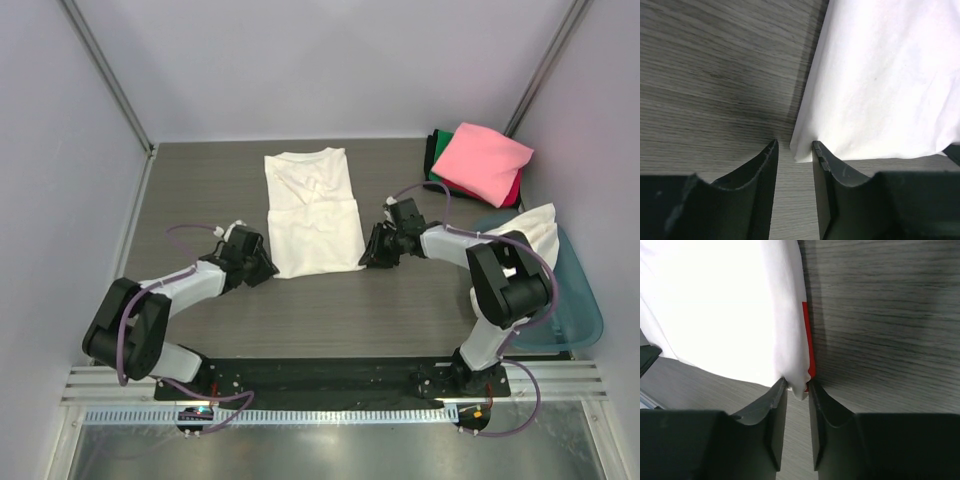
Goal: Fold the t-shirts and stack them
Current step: Fold the tshirt
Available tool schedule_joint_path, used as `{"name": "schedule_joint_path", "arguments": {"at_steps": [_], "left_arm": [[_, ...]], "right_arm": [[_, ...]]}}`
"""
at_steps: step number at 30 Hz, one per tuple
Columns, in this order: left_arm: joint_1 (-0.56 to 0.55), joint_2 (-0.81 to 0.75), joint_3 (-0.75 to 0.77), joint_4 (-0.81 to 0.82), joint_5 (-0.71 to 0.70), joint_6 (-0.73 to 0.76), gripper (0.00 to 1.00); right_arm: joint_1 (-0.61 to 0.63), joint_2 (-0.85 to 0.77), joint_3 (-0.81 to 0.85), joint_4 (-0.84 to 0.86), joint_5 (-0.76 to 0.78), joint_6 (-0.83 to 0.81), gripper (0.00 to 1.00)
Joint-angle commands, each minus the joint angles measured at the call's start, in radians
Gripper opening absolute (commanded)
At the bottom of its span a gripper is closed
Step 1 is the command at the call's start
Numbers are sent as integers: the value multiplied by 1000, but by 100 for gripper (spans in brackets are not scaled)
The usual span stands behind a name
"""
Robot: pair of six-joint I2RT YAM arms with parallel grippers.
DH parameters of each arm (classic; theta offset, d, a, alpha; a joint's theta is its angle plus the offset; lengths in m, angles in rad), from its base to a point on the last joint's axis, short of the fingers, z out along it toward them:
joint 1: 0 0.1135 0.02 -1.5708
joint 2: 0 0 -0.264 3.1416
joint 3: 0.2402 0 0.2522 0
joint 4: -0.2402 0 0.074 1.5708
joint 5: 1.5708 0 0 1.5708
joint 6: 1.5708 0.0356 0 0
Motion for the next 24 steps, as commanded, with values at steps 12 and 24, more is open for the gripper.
{"name": "schedule_joint_path", "arguments": {"at_steps": [12,24], "left_arm": [[3,-23,-76,14,38,-42,0],[-38,-576,-109,-411,49,-114,0]], "right_arm": [[-1,-62,-122,28,10,9,1],[144,-574,-383,-128,30,202,1]]}}
